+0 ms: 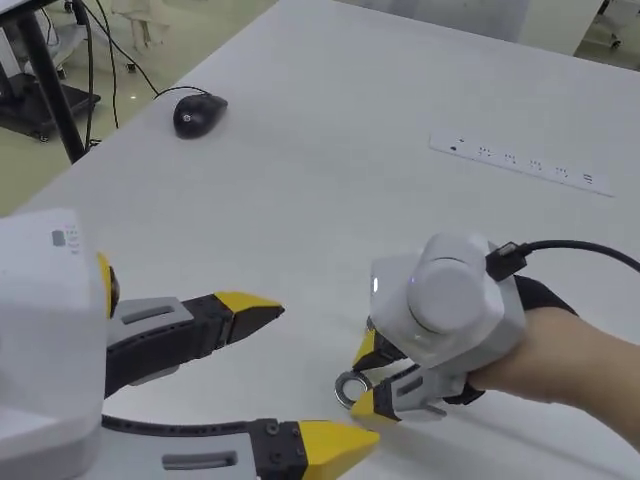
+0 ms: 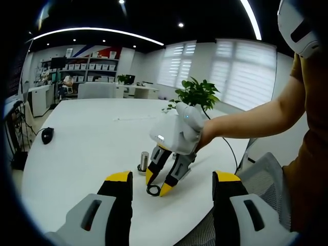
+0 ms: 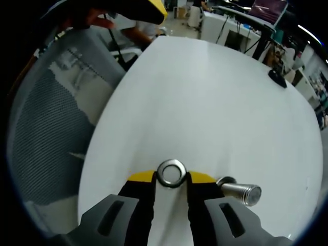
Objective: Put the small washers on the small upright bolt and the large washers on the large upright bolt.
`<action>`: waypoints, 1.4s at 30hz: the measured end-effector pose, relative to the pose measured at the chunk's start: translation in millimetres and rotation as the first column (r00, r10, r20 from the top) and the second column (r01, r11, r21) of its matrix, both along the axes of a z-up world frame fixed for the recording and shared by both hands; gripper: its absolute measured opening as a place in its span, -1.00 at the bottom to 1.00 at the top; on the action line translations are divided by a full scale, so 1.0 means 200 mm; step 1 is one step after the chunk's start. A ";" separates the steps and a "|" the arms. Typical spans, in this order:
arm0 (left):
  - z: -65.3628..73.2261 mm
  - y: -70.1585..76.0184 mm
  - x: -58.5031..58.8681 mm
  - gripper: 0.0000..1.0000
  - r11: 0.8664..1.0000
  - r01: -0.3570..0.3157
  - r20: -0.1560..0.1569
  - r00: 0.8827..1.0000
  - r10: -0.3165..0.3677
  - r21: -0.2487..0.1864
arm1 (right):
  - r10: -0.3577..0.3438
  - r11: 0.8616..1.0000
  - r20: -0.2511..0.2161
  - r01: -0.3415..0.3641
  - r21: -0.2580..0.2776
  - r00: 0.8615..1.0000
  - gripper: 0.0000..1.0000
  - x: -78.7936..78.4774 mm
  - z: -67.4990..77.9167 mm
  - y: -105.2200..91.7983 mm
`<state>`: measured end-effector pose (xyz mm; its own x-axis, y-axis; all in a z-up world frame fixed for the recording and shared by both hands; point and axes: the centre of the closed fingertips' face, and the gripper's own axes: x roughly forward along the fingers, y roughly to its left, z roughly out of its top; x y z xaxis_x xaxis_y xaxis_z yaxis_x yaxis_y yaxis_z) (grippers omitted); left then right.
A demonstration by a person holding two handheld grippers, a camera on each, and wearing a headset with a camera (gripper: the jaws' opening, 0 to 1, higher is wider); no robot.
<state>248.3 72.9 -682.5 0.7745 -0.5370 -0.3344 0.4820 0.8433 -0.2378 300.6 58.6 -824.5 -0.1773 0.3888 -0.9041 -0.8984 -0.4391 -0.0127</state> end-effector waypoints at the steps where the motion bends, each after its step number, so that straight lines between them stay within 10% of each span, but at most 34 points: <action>1: 0.00 0.00 0.00 0.24 1.000 0.000 0.001 1.000 0.000 0.000 | -0.003 1.000 -0.001 0.003 0.000 1.000 -0.51 0.00 0.00 0.00; 42: 0.00 -0.03 0.02 0.24 1.000 0.029 -0.001 1.000 -0.029 0.005 | -0.121 0.992 0.064 0.119 0.042 0.991 -0.56 0.17 0.21 -0.14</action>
